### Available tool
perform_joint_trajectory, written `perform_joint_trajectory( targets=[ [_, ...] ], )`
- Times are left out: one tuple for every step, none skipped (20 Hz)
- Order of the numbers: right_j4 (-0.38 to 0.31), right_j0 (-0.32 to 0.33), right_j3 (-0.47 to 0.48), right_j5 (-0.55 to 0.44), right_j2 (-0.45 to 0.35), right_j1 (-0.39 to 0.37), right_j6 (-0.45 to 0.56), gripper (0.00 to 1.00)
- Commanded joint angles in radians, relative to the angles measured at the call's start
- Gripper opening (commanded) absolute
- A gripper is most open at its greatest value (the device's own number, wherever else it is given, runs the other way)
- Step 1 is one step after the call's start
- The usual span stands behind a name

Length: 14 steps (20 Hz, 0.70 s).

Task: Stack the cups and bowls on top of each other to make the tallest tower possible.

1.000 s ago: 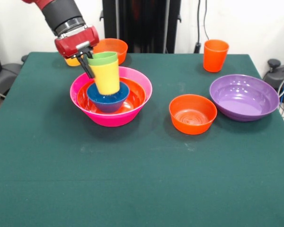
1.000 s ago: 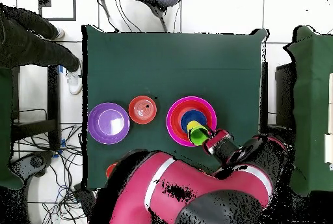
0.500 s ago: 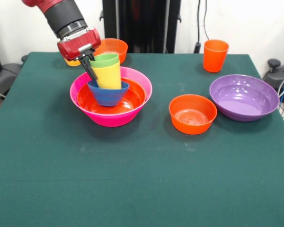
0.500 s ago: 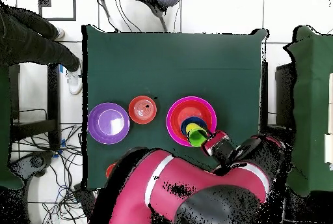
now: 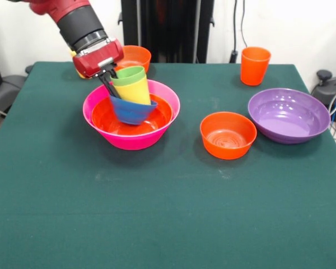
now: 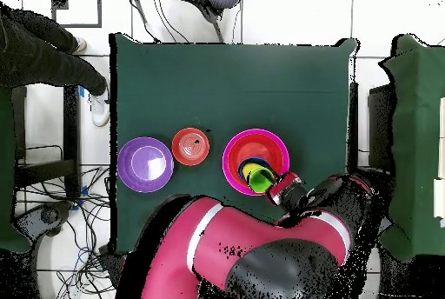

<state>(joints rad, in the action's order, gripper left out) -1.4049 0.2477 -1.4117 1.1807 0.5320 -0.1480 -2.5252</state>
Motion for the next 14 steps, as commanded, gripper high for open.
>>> perform_joint_trajectory(
  targets=[
    [0.057, -0.022, 0.069, -0.158, -0.114, 0.052, 0.239, 0.00],
    [0.065, -0.020, 0.068, -0.159, -0.114, 0.051, 0.245, 0.00],
    [0.091, -0.011, 0.062, -0.156, -0.119, 0.044, 0.264, 0.00],
    [0.095, -0.012, 0.062, -0.159, -0.117, 0.044, 0.269, 0.00],
    [0.106, -0.012, 0.066, -0.173, -0.114, 0.047, 0.283, 0.00],
    [0.110, -0.016, 0.068, -0.185, -0.106, 0.048, 0.292, 0.00],
    [0.115, -0.019, 0.071, -0.197, -0.099, 0.049, 0.300, 0.00],
    [0.118, -0.021, 0.072, -0.201, -0.093, 0.049, 0.303, 0.00],
    [0.113, -0.025, 0.077, -0.205, -0.084, 0.048, 0.302, 0.00],
    [0.108, -0.028, 0.078, -0.203, -0.078, 0.049, 0.298, 0.00],
    [0.103, -0.026, 0.082, -0.200, -0.073, 0.046, 0.295, 0.00],
    [0.101, -0.027, 0.083, -0.200, -0.071, 0.046, 0.295, 0.00],
    [0.100, -0.026, 0.085, -0.204, -0.068, 0.046, 0.303, 0.00],
    [0.105, -0.025, 0.084, -0.209, -0.067, 0.045, 0.314, 0.00]
  ],
)
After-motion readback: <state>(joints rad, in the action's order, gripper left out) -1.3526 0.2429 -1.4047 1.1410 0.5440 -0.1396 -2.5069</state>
